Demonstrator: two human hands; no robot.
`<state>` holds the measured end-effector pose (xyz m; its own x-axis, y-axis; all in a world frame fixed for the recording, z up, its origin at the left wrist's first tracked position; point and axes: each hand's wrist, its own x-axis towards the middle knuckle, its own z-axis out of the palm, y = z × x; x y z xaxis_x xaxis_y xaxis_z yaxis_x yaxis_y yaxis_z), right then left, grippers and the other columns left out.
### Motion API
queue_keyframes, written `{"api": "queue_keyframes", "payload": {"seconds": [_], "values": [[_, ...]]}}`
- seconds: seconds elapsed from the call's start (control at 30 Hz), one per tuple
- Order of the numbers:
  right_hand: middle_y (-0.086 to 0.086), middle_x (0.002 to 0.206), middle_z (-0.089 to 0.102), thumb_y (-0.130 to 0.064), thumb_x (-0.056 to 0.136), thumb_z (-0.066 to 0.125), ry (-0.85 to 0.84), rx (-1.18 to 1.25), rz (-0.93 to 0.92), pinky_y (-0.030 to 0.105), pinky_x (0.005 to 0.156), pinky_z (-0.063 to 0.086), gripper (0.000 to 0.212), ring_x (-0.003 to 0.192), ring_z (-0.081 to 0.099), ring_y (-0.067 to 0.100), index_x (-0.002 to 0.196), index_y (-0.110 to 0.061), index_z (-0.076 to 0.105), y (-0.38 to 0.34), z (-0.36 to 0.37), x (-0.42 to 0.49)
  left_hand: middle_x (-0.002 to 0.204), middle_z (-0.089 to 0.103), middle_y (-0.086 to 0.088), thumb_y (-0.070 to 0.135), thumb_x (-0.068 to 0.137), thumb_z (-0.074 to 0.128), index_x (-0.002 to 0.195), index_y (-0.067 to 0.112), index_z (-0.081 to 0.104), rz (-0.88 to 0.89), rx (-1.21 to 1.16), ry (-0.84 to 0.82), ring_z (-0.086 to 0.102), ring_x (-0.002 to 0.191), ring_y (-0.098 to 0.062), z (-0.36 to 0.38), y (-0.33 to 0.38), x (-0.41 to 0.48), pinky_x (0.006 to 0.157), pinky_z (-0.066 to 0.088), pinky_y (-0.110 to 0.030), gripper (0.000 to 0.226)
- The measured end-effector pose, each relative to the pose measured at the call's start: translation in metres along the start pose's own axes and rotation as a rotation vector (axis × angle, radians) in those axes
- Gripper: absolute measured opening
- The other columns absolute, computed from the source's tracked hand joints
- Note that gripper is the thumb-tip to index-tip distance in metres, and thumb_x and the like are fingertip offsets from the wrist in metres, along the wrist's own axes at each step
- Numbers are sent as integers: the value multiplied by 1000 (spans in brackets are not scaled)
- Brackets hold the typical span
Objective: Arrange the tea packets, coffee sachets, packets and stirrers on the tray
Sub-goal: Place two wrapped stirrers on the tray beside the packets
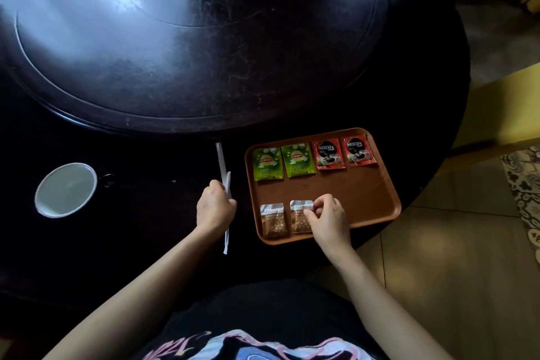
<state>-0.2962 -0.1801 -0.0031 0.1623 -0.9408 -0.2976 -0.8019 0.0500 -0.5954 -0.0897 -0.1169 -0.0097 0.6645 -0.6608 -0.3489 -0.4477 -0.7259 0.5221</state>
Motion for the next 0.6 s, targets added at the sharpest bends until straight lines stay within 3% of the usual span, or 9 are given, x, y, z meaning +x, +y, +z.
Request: {"api": "queue_keyframes", "payload": {"seconds": [0.23,0.4,0.6], "values": [[5,95,54,-20,87,57,79,16,-7,25,63,38,17,76,49,15,100,-10,52,3,-5,-1,90,55,-9,5,79,52,93,5,49,-36,-113,95,48,73,-18,-14,11,20,51,32,-21,14],[7,99,55,-20,87,58,25,-34,-36,26,66,39,17,83,51,18,100,-11,52,5,-3,-3,115,51,-27,10,83,56,108,-4,44,-7,109,26,55,100,-41,-9,27,30,73,41,-37,31],[7,109,53,-21,83,63,-22,-123,-77,31,80,46,27,99,52,22,106,-14,49,5,0,-2,119,52,-26,2,79,61,111,-3,42,-85,191,-21,54,108,-42,-10,36,40,81,46,-43,38]]}}
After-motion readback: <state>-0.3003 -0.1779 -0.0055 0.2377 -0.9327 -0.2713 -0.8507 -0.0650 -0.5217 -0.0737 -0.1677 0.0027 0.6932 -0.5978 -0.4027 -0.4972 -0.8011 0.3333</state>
